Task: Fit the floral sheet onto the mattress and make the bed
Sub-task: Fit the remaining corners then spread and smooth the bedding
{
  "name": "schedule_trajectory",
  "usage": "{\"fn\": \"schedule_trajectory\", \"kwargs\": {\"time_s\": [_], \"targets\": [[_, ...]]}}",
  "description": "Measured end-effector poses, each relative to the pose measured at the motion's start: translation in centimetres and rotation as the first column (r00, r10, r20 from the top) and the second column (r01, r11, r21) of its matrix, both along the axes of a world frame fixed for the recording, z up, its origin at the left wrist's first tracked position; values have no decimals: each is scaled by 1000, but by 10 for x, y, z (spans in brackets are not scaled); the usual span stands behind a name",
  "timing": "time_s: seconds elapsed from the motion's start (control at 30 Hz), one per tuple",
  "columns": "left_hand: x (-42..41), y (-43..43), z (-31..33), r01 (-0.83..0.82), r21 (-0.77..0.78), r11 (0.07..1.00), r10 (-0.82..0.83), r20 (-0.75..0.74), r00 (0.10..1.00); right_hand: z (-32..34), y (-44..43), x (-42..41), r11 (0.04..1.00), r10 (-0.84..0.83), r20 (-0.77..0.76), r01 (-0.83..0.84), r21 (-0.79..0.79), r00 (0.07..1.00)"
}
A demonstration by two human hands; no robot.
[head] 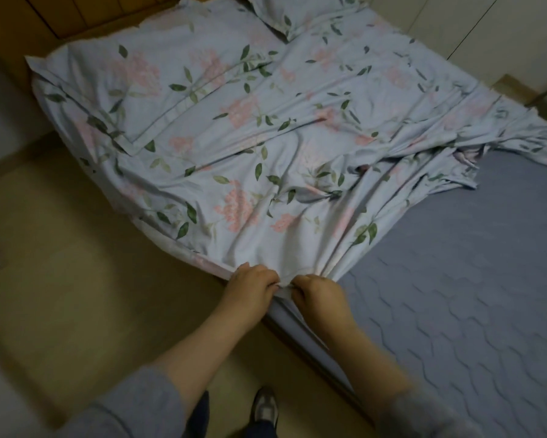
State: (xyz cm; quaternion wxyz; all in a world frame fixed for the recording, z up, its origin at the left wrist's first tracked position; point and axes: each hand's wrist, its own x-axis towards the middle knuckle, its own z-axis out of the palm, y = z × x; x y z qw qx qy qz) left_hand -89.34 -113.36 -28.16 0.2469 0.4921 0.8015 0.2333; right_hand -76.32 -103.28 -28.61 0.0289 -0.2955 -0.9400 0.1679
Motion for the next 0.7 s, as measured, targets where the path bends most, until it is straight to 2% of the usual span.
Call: {"fn": "schedule_trajectory", "kwargs": {"time_s": [0.23, 0.43, 0.57, 0.7], "targets": [[16, -13, 38, 24, 112, 993, -24, -1, 1000, 29, 31, 19, 976, 78, 123, -101, 193, 989], [4, -37, 55, -32, 86, 996, 35, -39, 999, 45, 67, 23, 969, -55, 94, 31, 244, 994], [-4, -48, 55, -46, 9, 999, 47, -88, 995, 56, 76, 38, 968, -168, 92, 147, 204, 981], [0, -52, 51, -62, -149, 987, 47, -105, 993, 62, 58, 65, 987, -127, 220, 100, 126, 967]]}}
